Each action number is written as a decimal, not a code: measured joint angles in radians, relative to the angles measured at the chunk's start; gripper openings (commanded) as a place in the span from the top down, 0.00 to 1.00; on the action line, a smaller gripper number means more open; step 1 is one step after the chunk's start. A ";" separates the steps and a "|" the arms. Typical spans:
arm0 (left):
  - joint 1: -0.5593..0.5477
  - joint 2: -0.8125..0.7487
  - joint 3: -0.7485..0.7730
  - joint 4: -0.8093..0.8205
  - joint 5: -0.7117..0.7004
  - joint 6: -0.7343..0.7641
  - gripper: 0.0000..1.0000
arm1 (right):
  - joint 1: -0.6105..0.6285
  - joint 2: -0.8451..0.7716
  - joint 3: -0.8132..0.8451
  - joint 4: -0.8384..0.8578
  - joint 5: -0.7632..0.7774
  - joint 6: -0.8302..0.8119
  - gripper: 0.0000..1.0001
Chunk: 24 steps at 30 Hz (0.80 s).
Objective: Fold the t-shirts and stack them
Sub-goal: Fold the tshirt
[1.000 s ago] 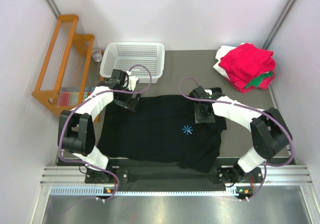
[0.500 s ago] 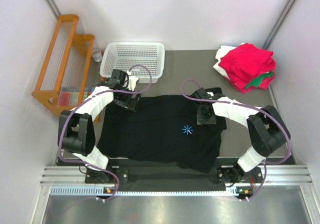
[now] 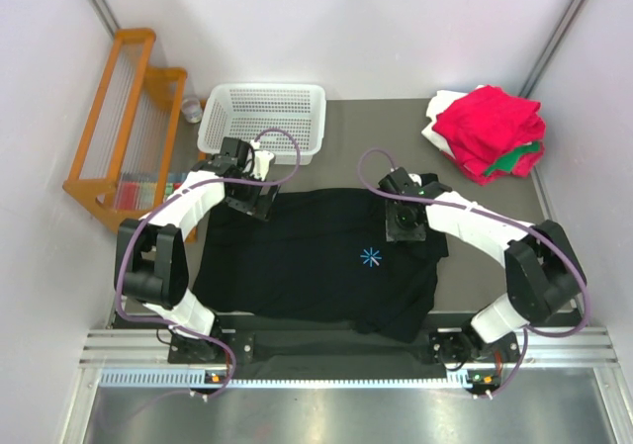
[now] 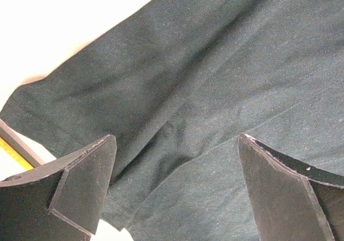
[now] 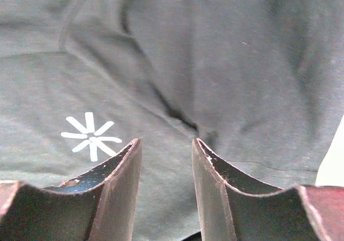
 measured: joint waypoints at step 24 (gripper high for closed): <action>0.000 0.000 0.003 0.000 -0.005 0.000 0.01 | 0.017 0.088 -0.009 0.039 -0.003 0.005 0.57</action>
